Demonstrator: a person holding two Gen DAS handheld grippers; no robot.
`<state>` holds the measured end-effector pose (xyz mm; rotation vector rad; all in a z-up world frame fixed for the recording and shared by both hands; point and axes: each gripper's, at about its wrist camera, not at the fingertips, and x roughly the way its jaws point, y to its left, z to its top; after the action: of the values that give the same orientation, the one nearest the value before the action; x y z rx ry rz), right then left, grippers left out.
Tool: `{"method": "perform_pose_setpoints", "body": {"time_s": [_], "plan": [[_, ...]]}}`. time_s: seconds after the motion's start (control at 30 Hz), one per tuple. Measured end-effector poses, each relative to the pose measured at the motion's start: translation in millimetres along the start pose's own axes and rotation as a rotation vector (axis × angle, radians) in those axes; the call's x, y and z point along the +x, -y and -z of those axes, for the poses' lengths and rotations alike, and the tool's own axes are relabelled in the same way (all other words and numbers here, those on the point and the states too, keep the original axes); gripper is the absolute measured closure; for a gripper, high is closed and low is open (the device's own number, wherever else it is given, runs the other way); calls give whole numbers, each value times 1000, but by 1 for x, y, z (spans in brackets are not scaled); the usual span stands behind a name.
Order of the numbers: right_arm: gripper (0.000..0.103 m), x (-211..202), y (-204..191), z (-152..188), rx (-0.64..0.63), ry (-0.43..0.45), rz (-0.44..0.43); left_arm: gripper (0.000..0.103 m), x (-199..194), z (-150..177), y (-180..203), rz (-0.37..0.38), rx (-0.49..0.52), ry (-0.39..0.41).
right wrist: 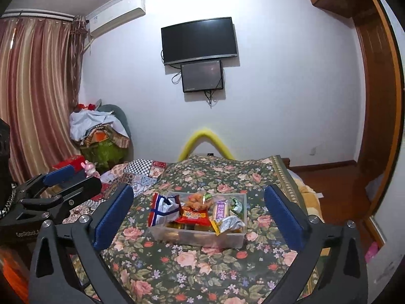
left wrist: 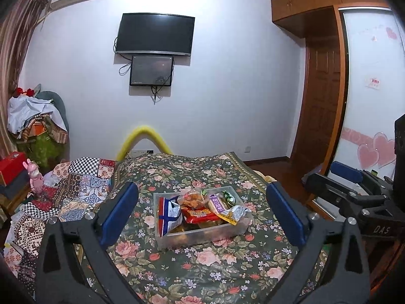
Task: Organize snacks
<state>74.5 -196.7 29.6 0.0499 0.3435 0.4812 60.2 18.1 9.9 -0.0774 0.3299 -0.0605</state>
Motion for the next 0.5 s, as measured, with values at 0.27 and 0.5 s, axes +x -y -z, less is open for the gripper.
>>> {"method": "perform_pose_setpoints", "body": {"time_s": [0.27, 0.5], "plan": [[0, -7, -2, 4, -8, 0, 3, 1, 1, 1, 0, 4, -5, -5], [0, -8, -4, 3, -13, 2, 6, 0, 1, 1, 1, 4, -6, -5]]}}
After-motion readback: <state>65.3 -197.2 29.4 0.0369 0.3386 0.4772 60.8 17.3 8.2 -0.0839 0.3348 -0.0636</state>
